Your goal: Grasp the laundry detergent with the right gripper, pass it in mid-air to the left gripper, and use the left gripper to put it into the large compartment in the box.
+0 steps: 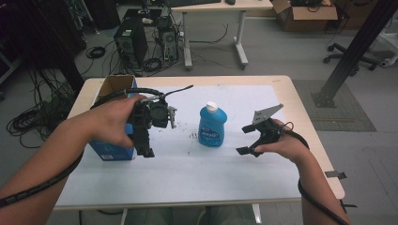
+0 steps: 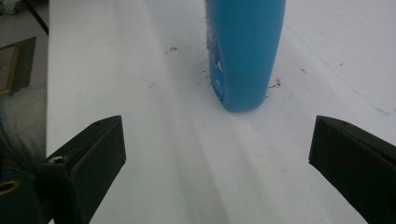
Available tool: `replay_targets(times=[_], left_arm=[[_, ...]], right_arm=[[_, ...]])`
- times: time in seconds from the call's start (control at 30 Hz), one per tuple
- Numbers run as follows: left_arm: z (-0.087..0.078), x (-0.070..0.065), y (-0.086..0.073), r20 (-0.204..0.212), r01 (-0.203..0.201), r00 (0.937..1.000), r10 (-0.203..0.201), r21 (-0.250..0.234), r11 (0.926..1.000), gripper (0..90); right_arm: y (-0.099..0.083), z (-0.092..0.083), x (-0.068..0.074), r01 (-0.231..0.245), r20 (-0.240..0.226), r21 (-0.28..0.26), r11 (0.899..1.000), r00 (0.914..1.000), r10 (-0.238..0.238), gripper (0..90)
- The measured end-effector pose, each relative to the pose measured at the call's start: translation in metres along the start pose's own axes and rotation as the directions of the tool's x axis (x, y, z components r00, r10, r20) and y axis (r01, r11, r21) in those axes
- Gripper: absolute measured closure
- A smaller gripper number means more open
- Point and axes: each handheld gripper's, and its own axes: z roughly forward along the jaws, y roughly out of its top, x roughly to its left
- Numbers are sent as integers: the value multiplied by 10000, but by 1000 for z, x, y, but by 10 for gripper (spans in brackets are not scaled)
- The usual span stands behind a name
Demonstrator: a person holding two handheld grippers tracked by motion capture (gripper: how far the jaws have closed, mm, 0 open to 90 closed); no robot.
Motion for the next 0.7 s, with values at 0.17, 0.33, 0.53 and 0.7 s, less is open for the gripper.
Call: replay_targets(times=[0.17, 0.33, 0.53, 0.7], left_arm=[[3, 1, 2, 70, -29, 10000, 29, 19, 10000, 2], [4, 0, 5, 110, -118, 9999, 118, 30, 9999, 2], [3, -2, 7, 100, -189, 9998, 188, 75, 9998, 2], [2, -1, 5, 109, -176, 9998, 175, 84, 9998, 2]], right_arm=[[-2, 6, -4, 71, -49, -524, 9986, 10000, -74, 37], [-3, 13, -7, 134, -96, -915, 9957, 9999, -143, 36], [-4, 28, -12, 94, -214, -1354, 9908, 9997, -124, 26], [-2, 34, -14, 121, -354, -1594, 9871, 9992, -180, 25]])
